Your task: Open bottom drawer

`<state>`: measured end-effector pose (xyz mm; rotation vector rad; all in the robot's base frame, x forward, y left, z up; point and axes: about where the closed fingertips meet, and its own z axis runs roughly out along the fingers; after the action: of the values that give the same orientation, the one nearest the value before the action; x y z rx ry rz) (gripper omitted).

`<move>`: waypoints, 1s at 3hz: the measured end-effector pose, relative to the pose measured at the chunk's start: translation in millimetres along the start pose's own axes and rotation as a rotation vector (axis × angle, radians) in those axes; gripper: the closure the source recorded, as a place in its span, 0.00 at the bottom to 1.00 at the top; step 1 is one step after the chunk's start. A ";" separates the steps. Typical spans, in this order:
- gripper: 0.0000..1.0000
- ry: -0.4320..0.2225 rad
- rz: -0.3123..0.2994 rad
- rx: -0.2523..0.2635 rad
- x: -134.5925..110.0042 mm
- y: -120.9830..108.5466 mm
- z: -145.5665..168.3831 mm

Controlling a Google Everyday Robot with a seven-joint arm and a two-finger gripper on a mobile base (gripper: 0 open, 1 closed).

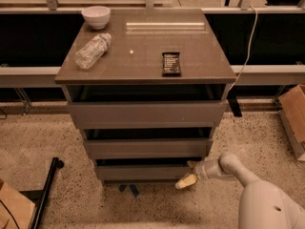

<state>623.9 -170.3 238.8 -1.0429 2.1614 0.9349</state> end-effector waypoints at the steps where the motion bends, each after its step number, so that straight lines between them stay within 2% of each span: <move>1: 0.00 -0.016 0.015 -0.006 4.2 -14.5 13.5; 2: 0.00 -0.017 0.018 -0.016 3.7 -18.2 20.4; 3: 0.18 -0.003 0.023 -0.036 6.4 -18.0 28.7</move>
Offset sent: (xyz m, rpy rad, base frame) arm 0.0516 0.0089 -0.0457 0.0445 0.0187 0.0087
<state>640.4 -158.9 210.8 -1.0347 2.1657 0.9892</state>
